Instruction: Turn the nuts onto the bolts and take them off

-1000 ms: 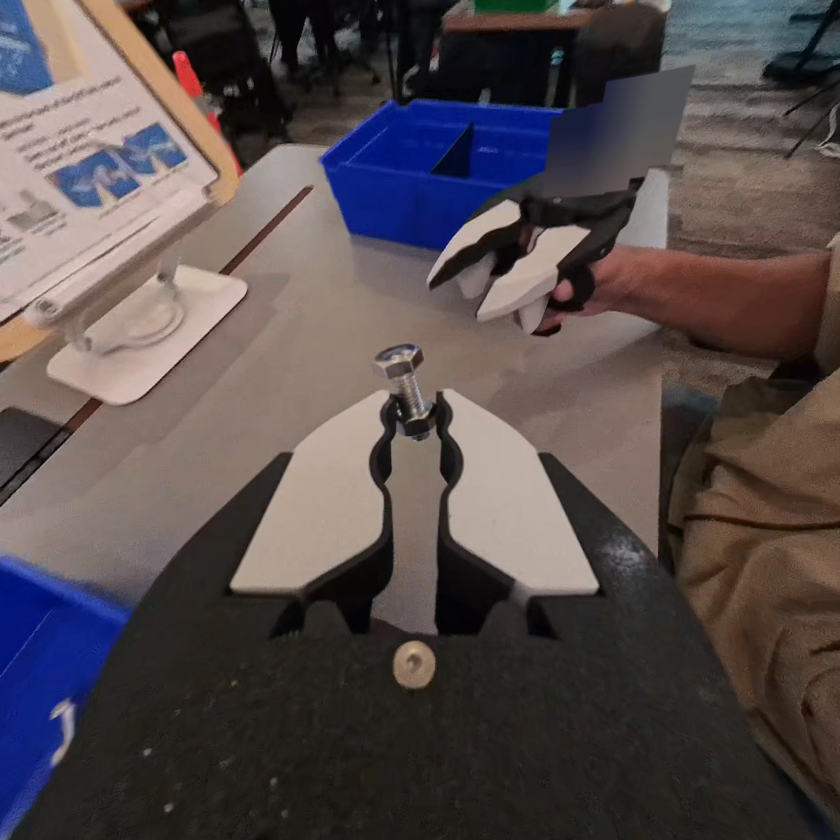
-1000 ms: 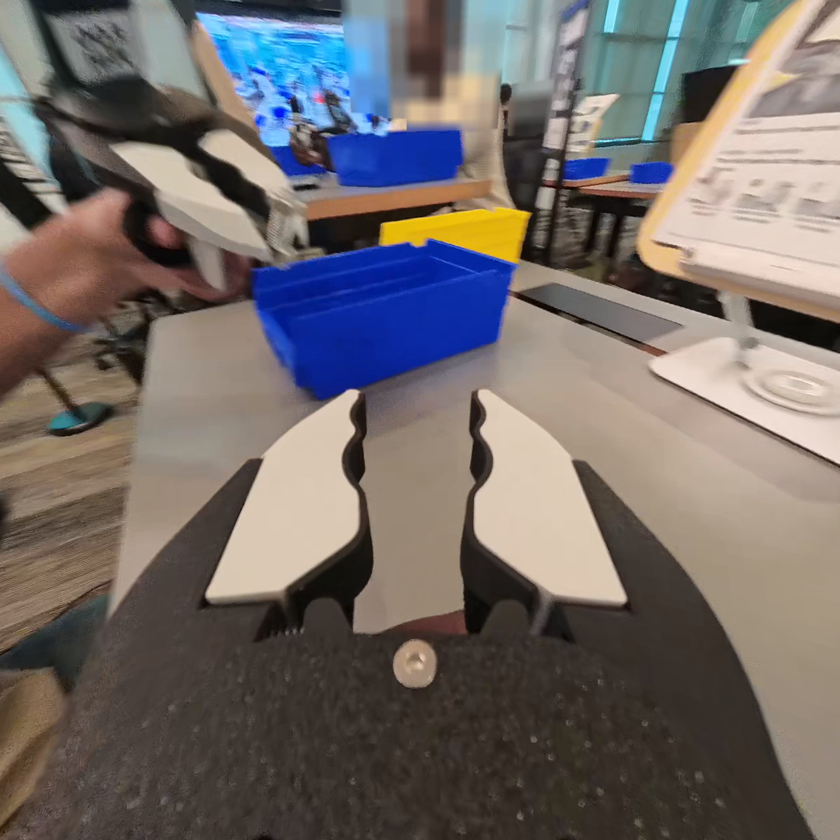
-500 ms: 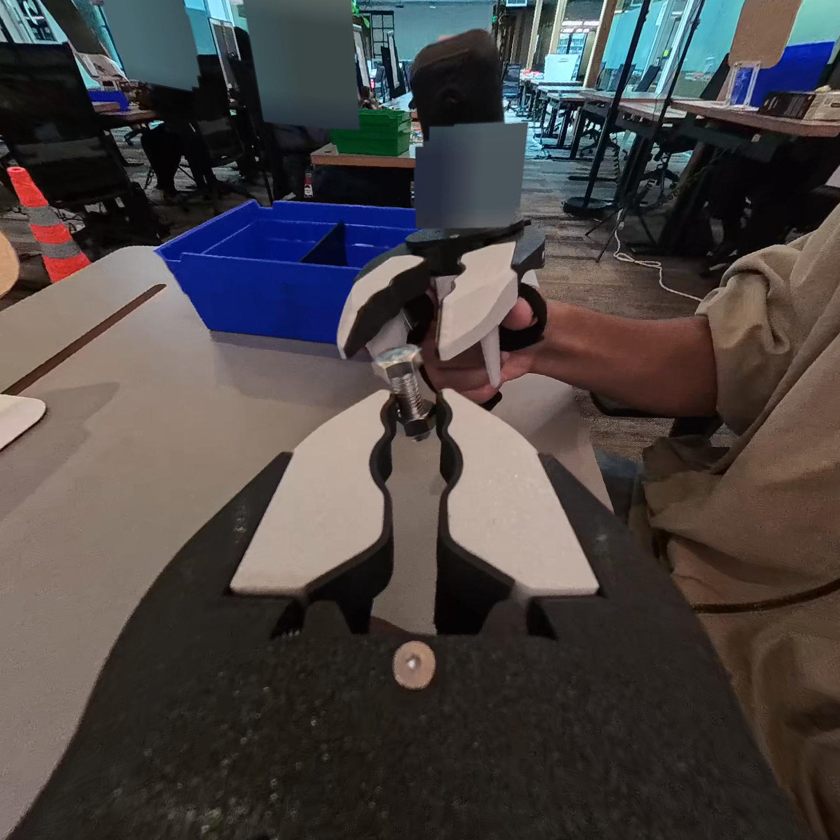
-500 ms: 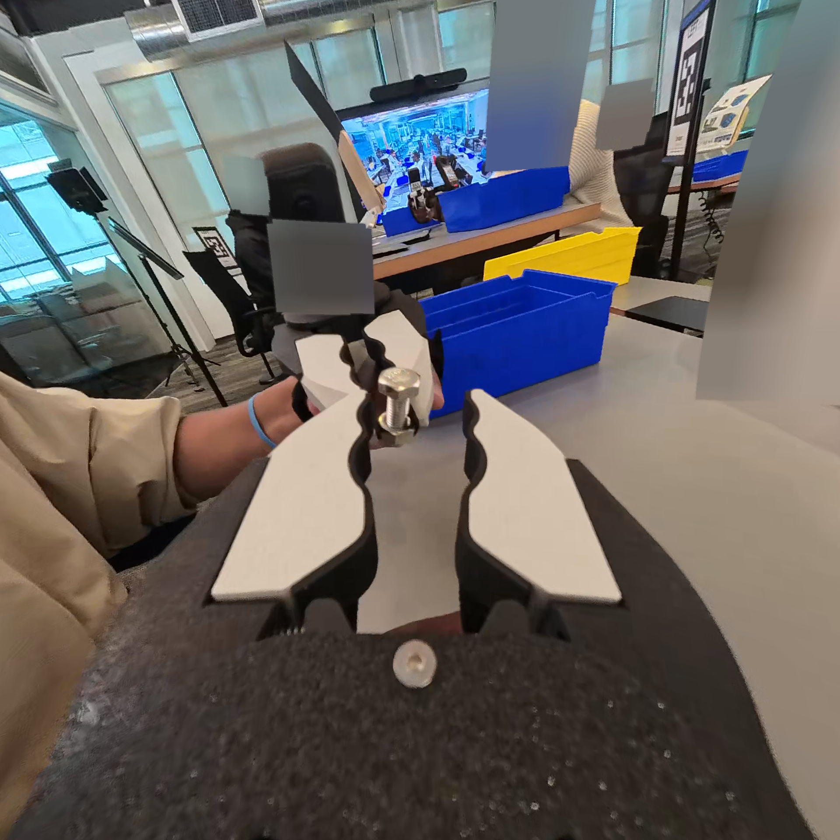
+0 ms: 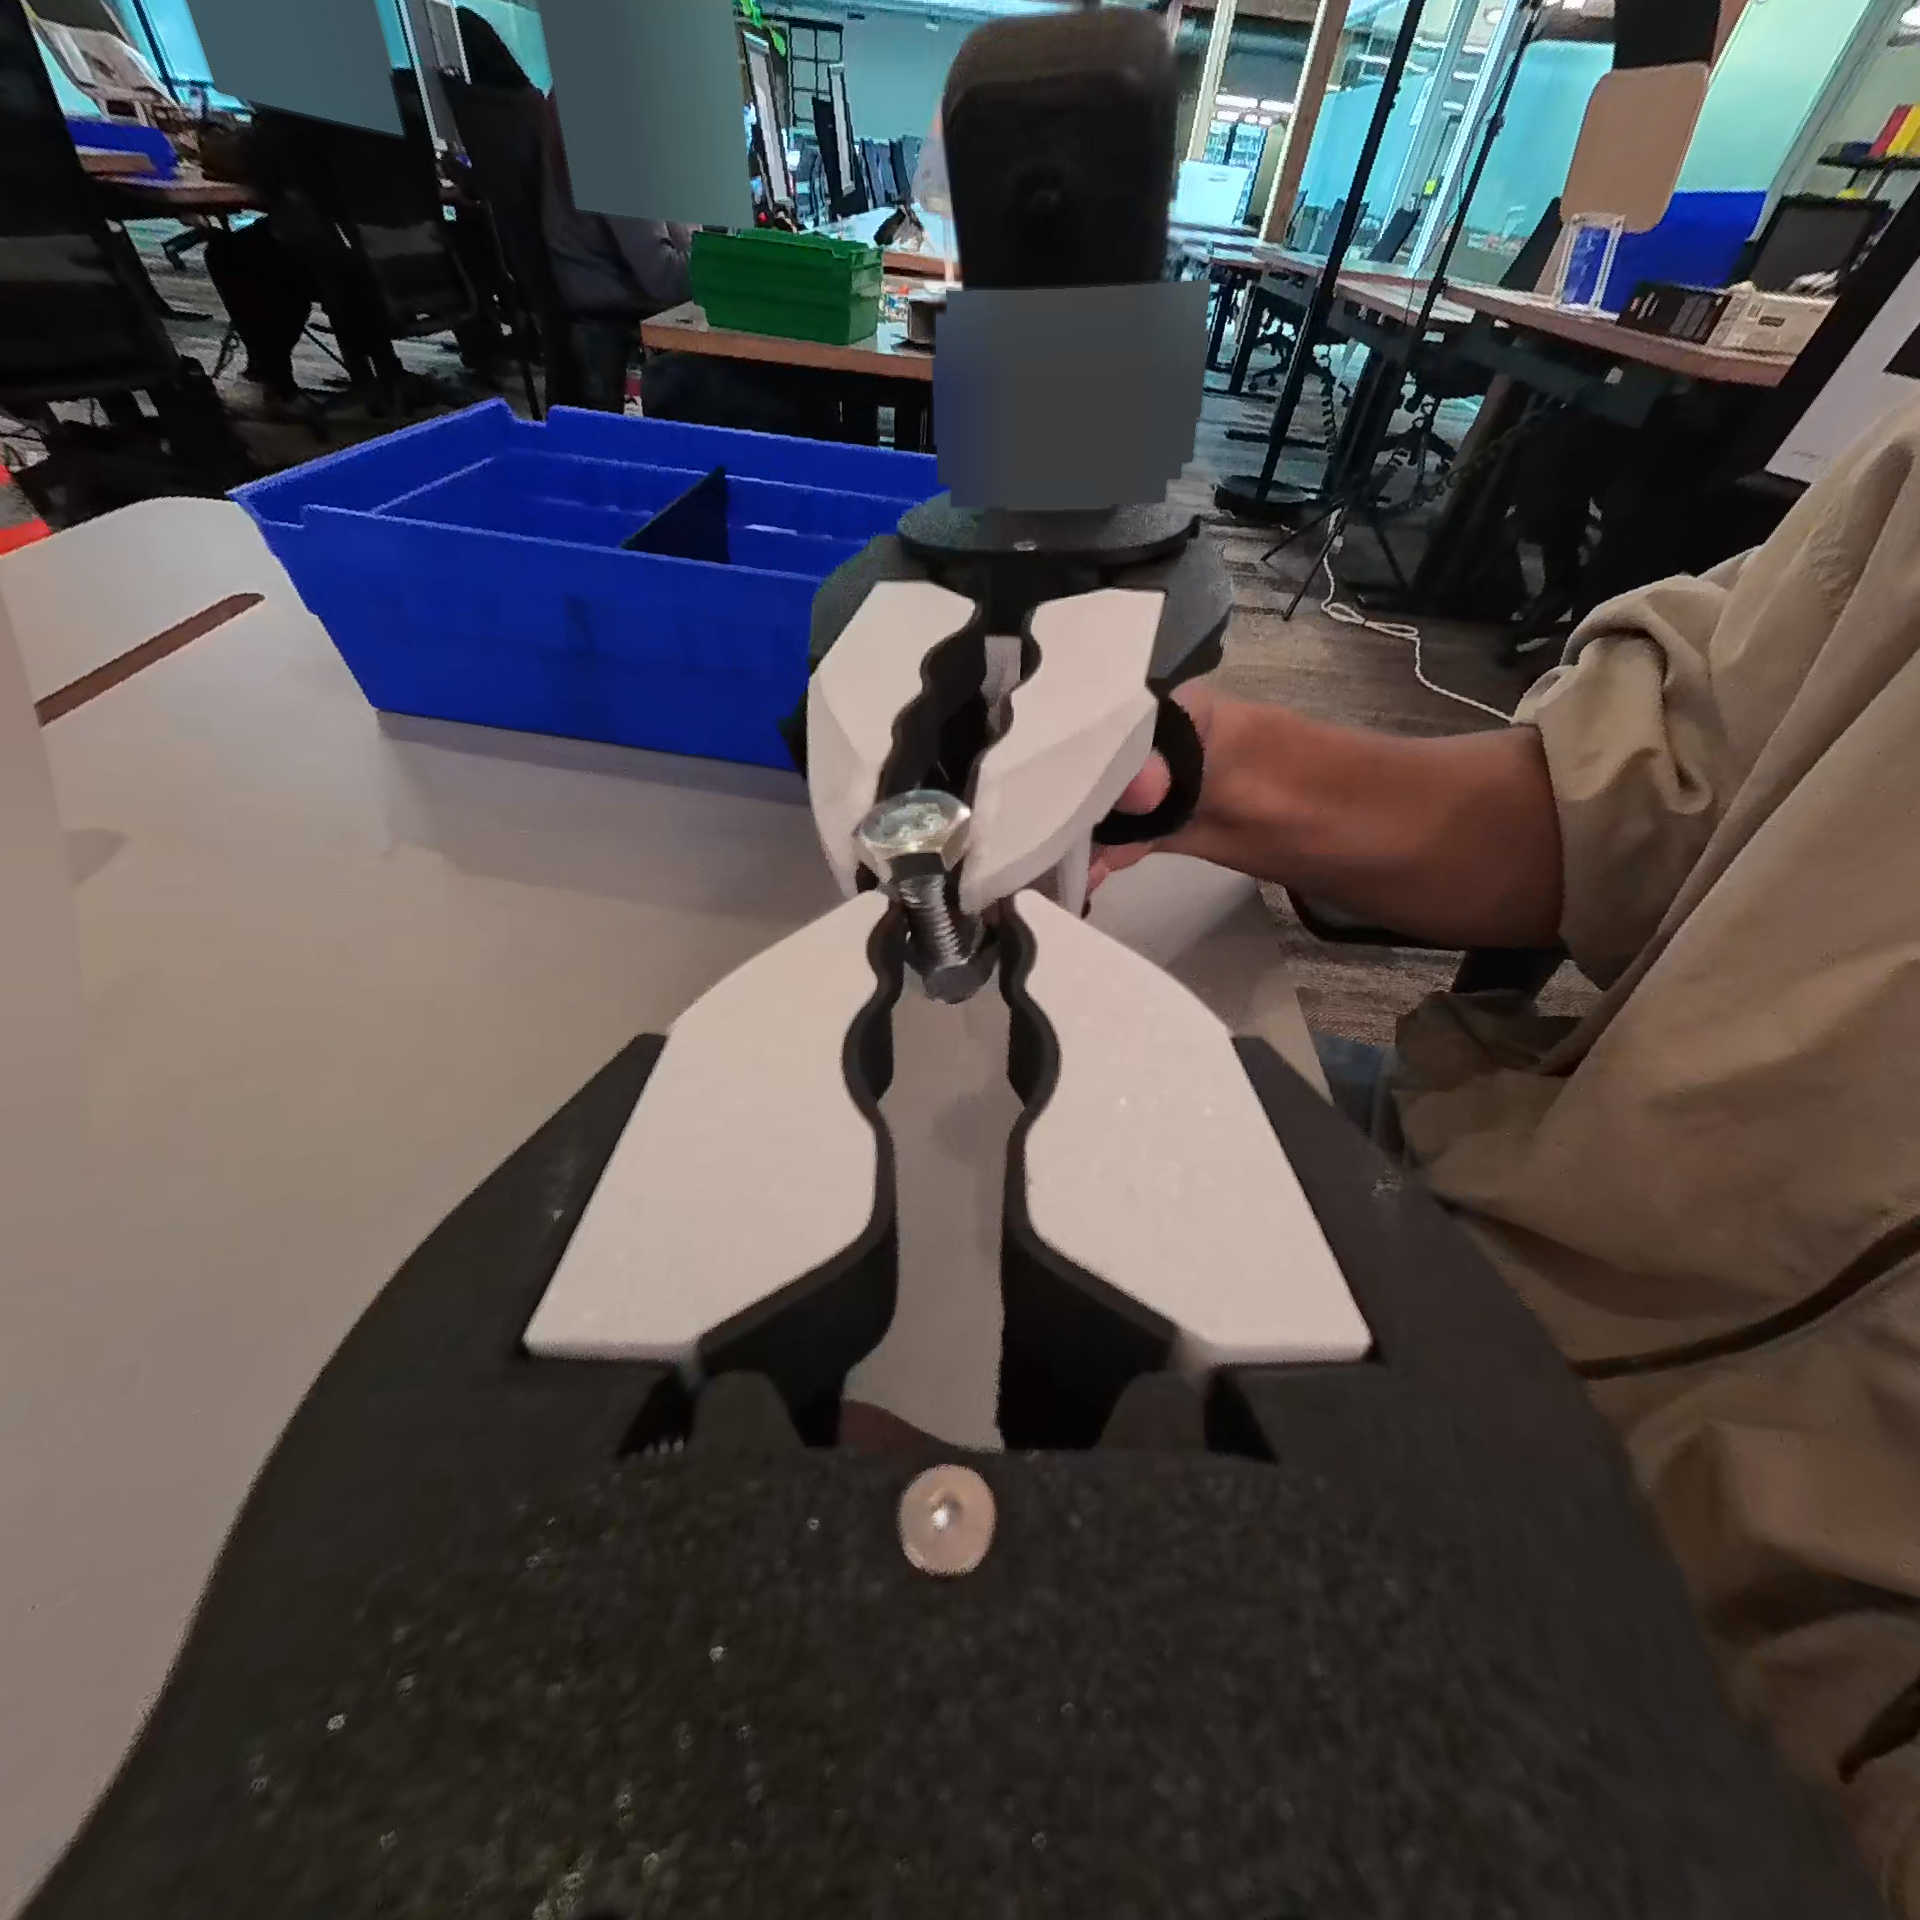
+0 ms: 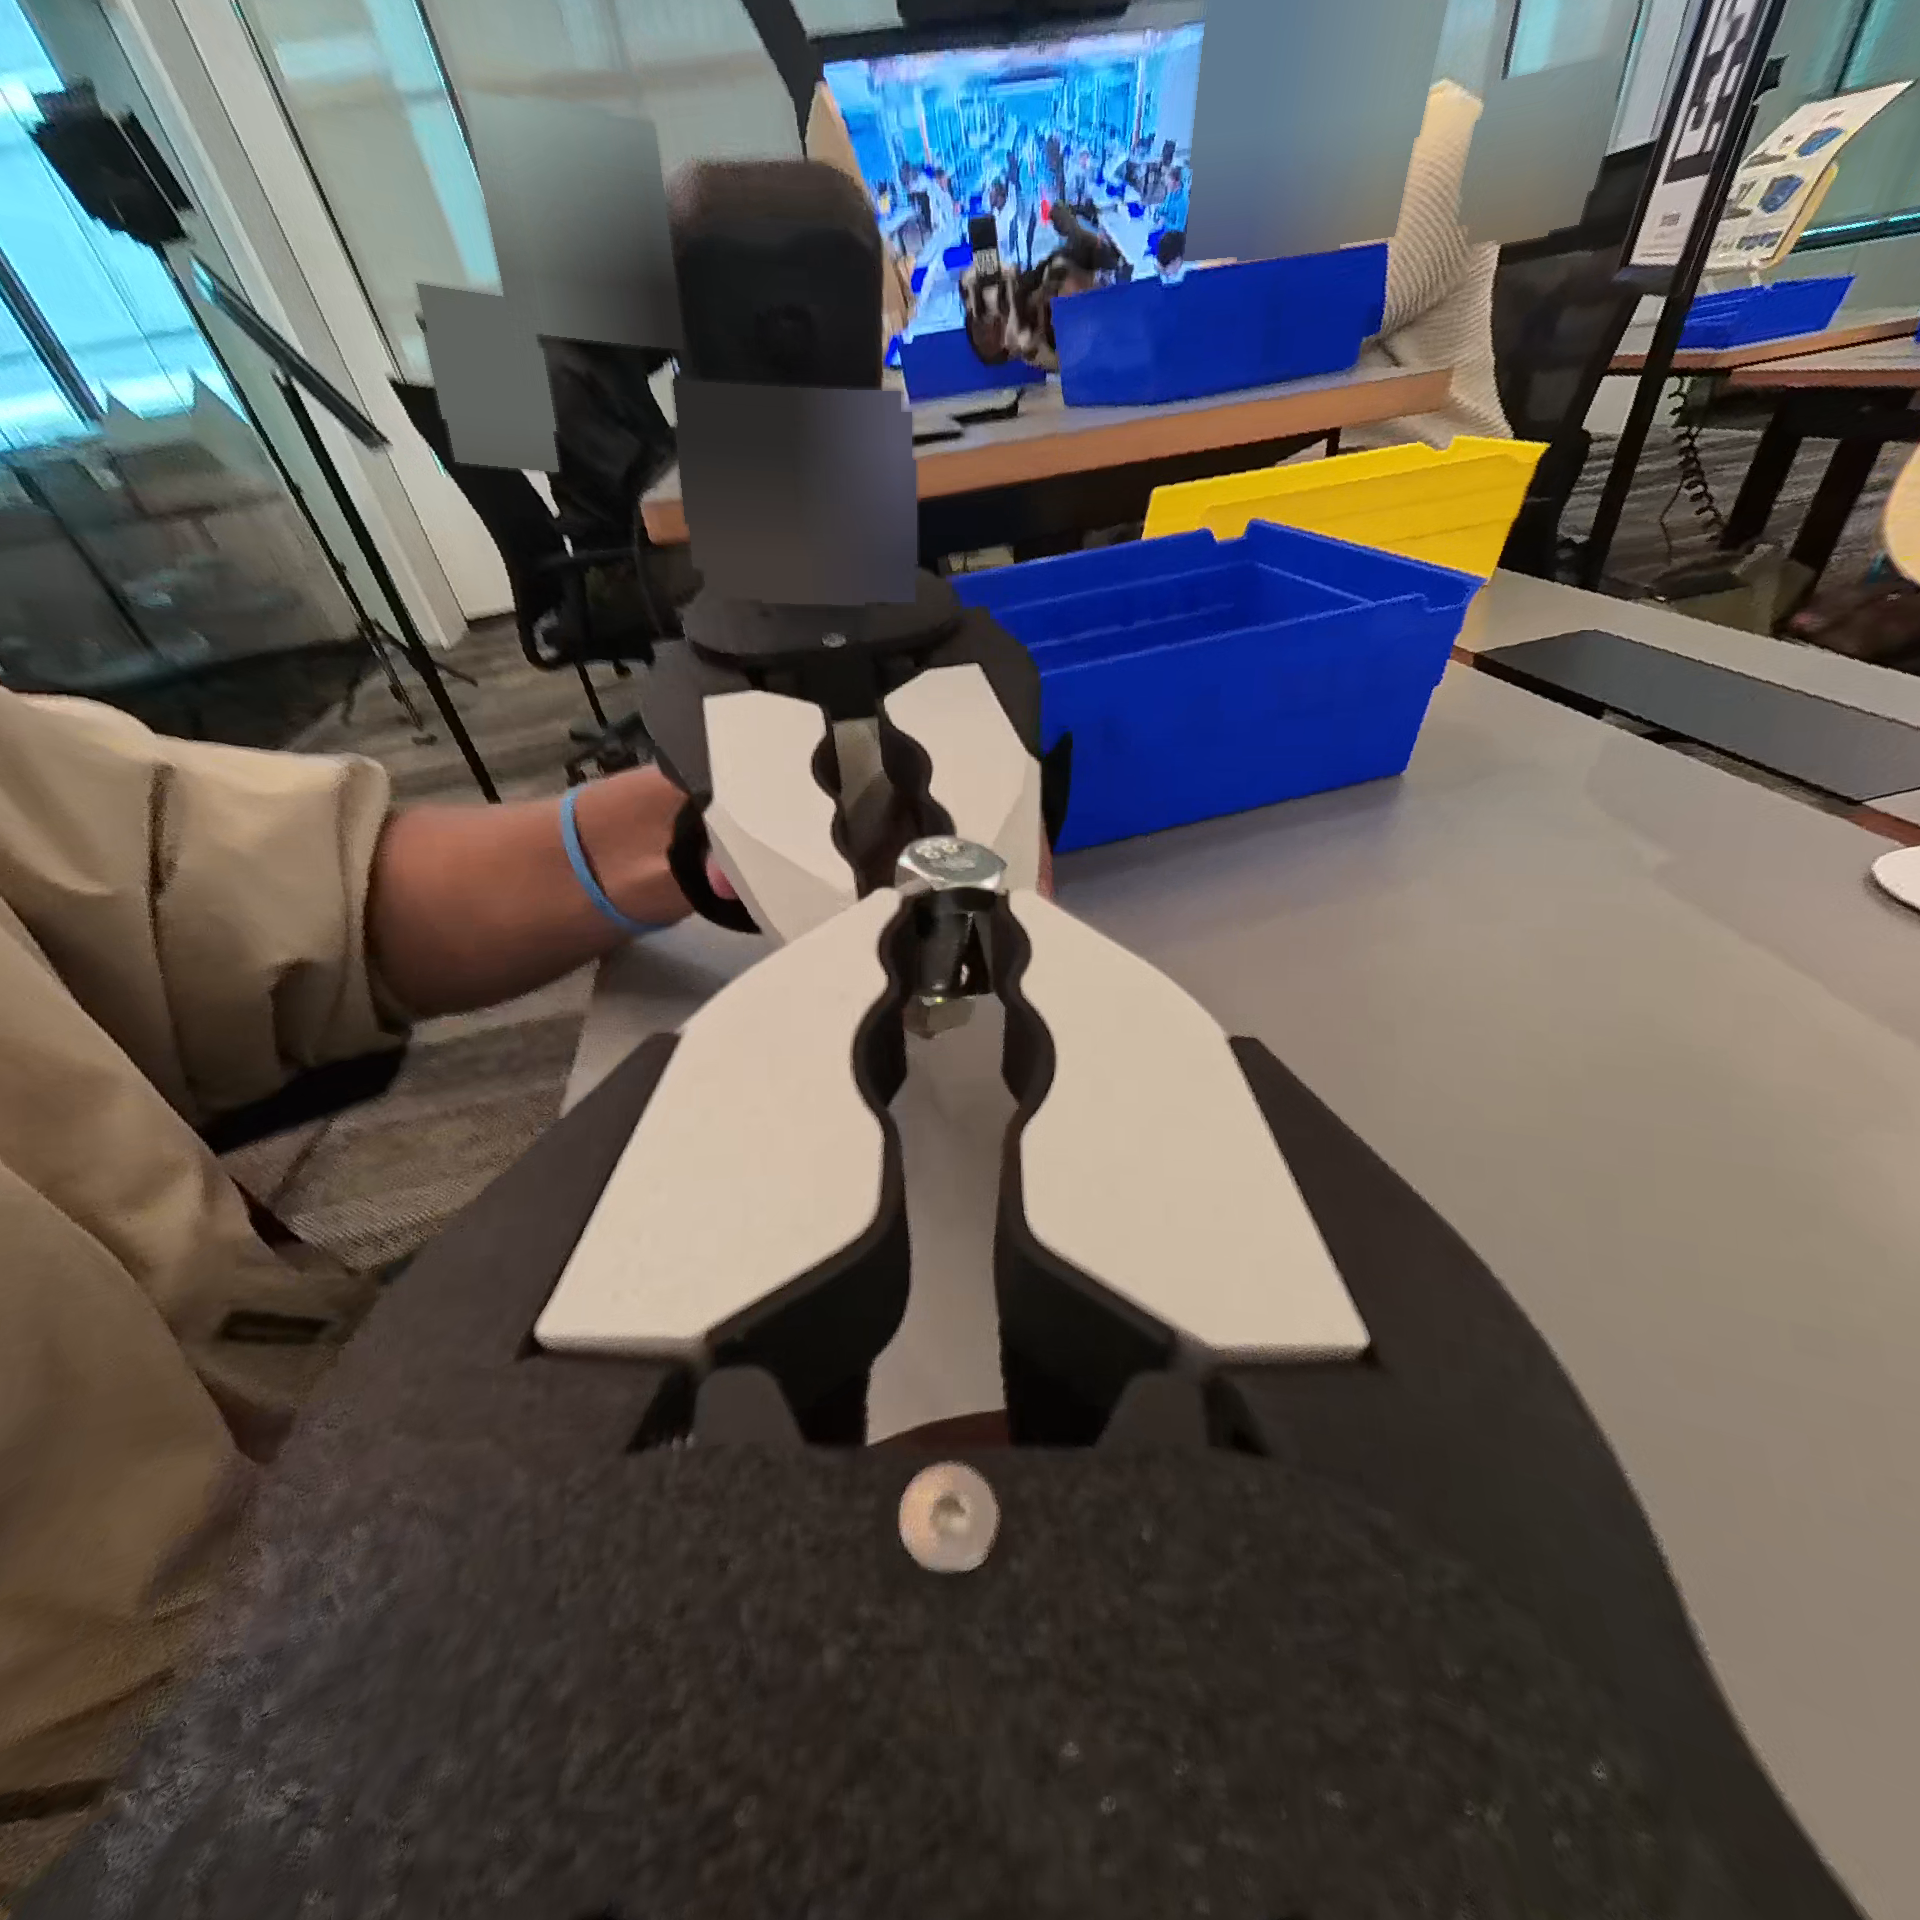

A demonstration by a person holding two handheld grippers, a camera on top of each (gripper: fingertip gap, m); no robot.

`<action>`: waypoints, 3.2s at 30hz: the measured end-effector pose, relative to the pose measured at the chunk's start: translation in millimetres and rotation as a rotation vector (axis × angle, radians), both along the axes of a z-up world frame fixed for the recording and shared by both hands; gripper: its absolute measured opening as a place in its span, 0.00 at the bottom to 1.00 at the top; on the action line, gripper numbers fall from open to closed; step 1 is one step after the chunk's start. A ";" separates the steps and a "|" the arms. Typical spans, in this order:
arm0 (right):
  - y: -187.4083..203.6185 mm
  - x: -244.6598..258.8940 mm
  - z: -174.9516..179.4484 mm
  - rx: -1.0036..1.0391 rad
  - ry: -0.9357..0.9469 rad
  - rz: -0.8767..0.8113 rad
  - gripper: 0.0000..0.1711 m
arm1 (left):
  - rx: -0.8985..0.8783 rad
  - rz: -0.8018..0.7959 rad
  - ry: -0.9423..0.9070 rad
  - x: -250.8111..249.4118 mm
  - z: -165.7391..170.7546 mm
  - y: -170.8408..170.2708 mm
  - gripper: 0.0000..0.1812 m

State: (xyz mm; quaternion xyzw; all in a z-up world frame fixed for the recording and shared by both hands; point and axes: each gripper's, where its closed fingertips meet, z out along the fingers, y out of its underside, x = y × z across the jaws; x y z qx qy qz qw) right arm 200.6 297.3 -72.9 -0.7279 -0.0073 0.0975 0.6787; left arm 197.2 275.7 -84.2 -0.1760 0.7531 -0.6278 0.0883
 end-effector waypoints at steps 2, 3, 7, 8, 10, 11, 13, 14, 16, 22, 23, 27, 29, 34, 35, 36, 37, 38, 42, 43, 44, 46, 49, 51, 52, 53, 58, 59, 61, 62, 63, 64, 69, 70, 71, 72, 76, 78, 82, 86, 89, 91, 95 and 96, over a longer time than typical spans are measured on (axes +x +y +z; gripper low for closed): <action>1.6 0.5 -4.8 -0.038 -0.060 -0.024 0.08 | 0.050 -0.016 0.013 -3.9 -3.9 0.9 0.16; 2.3 1.4 -8.0 -0.060 -0.097 -0.041 0.08 | 0.082 -0.023 0.037 -5.8 -6.6 1.4 0.20; 2.1 3.7 -18.3 -0.142 -0.263 -0.093 0.05 | 0.152 0.013 0.084 -3.5 -9.7 9.6 0.22; 2.7 2.4 -20.0 -0.153 -0.282 -0.090 0.05 | 0.142 0.030 0.104 -1.2 -8.7 11.4 0.21; 5.8 2.8 -29.6 -0.200 -0.316 -0.096 0.05 | 0.130 0.043 0.153 2.6 -12.2 14.4 0.21; 7.5 4.7 -35.8 -0.228 -0.346 -0.112 0.05 | 0.130 0.064 0.177 6.3 -16.4 17.6 0.20; 9.5 6.1 -44.9 -0.276 -0.445 -0.141 0.05 | 0.121 0.101 0.279 12.8 -27.1 23.7 0.19; 9.8 6.8 -49.5 -0.315 -0.508 -0.154 0.05 | 0.099 0.107 0.351 14.1 -31.4 24.9 0.19; 10.5 8.7 -54.2 -0.373 -0.646 -0.193 0.05 | 0.027 0.107 0.443 16.0 -33.0 26.0 0.18; 13.5 13.9 -52.4 -0.451 -0.940 -0.305 0.06 | -0.063 0.052 0.513 7.7 -28.8 24.8 0.17; 13.4 14.1 -53.4 -0.471 -0.982 -0.312 0.06 | -0.064 0.057 0.512 7.3 -29.2 24.5 0.17; 16.2 11.6 -51.0 -0.476 -1.062 -0.338 0.06 | -0.056 0.053 0.521 5.8 -33.6 22.7 0.15; 16.5 12.6 -51.3 -0.482 -1.097 -0.351 0.06 | -0.058 0.057 0.518 6.2 -34.2 23.6 0.14; 20.0 9.6 -46.1 -0.409 -1.074 -0.361 0.06 | -0.075 0.040 0.482 5.2 -30.3 28.2 0.10; 20.4 8.9 -45.2 -0.393 -1.057 -0.357 0.06 | -0.086 0.031 0.471 5.0 -29.1 28.4 0.10; 20.4 9.0 -45.5 -0.385 -1.033 -0.352 0.06 | -0.093 0.027 0.471 5.4 -29.5 28.3 0.10; 20.4 9.1 -45.8 -0.373 -1.010 -0.346 0.06 | -0.099 0.018 0.470 5.5 -30.0 28.2 0.10; 20.1 8.8 -44.1 -0.345 -0.988 -0.346 0.06 | -0.120 0.007 0.464 6.1 -27.8 28.2 0.10; 12.9 6.2 -33.8 -0.213 -0.827 -0.297 0.11 | -0.229 -0.064 0.450 6.2 -14.6 29.0 0.10; 10.2 5.6 -30.7 -0.179 -0.768 -0.277 0.11 | -0.241 -0.079 0.443 6.1 -12.7 29.2 0.10; 7.7 6.1 -28.0 -0.152 -0.707 -0.261 0.13 | -0.248 -0.096 0.434 4.9 -11.1 28.7 0.10; 4.7 9.3 -30.7 -0.149 -0.621 -0.232 0.18 | -0.273 -0.141 0.424 0.3 -4.6 27.3 0.10; 4.8 3.7 -42.6 -0.167 -0.478 -0.132 0.23 | -0.306 -0.189 0.391 -5.3 7.4 28.1 0.10; 4.7 -7.6 -32.7 -0.076 -0.323 -0.044 0.19 | -0.305 -0.221 0.385 -9.8 8.4 27.6 0.10; 3.6 -12.7 -26.3 -0.029 -0.261 -0.003 0.18 | -0.314 -0.255 0.384 -14.6 9.5 27.4 0.10; 2.1 -17.2 -21.7 0.000 -0.204 0.040 0.18 | -0.336 -0.285 0.387 -18.6 11.7 27.4 0.10; -2.6 -24.7 -4.9 0.103 -0.027 0.139 0.15 | -0.357 -0.343 0.402 -26.4 9.9 24.4 0.09; -1.3 -24.0 -7.3 0.091 -0.029 0.134 0.15 | -0.351 -0.354 0.400 -28.2 9.5 22.7 0.10; -0.1 -24.1 -11.1 0.076 -0.040 0.134 0.11 | -0.346 -0.348 0.397 -27.5 8.4 19.8 0.10; -0.3 -22.8 -9.9 0.079 -0.038 0.128 0.11 | -0.346 -0.342 0.398 -26.4 8.5 19.7 0.10; -0.3 -22.1 -8.6 0.081 -0.035 0.125 0.11 | -0.349 -0.341 0.392 -26.2 9.3 19.6 0.10; -0.1 -21.8 -7.6 0.085 -0.030 0.125 0.11 | -0.359 -0.337 0.386 -25.8 11.1 19.9 0.10; 0.5 -17.2 -7.3 0.082 0.008 0.112 0.10 | -0.310 -0.246 0.289 -19.7 8.5 19.9 0.11; 0.8 -15.3 -8.8 0.071 0.011 0.102 0.10 | -0.277 -0.212 0.250 -17.9 6.2 19.7 0.13; 1.1 -12.5 -10.1 0.064 0.013 0.089 0.10 | -0.228 -0.164 0.208 -14.6 1.7 19.5 0.17; 0.9 -10.9 -11.0 0.058 0.022 0.085 0.10 | -0.185 -0.121 0.163 -12.1 -1.4 19.7 0.19; 0.4 -7.1 -11.6 0.052 0.084 0.091 0.10 | -0.096 -0.002 -0.052 -7.3 0.2 22.4 0.17; -0.2 -8.4 -10.6 0.055 0.124 0.117 0.10 | -0.045 0.030 -0.131 -6.8 -1.3 22.5 0.16; 0.6 -12.8 -11.3 0.049 0.137 0.146 0.10 | 0.011 0.039 -0.186 -8.7 -6.4 19.5 0.14; 3.6 -16.5 -14.4 0.032 0.133 0.157 0.10 | -0.004 0.030 -0.176 -10.0 -4.3 19.7 0.14; 3.5 -16.0 -14.8 0.030 0.138 0.157 0.10 | -0.012 0.022 -0.188 -11.9 -2.5 20.1 0.10; 3.1 -16.6 -14.2 0.032 0.147 0.164 0.10 | -0.010 0.011 -0.181 -12.7 -2.7 19.5 0.10; 3.1 -16.5 -11.2 0.047 0.173 0.173 0.10 | -0.019 0.017 -0.221 -12.8 1.0 19.4 0.10; 3.0 -16.6 -10.7 0.049 0.182 0.177 0.10 | -0.016 0.024 -0.236 -12.8 1.3 19.3 0.10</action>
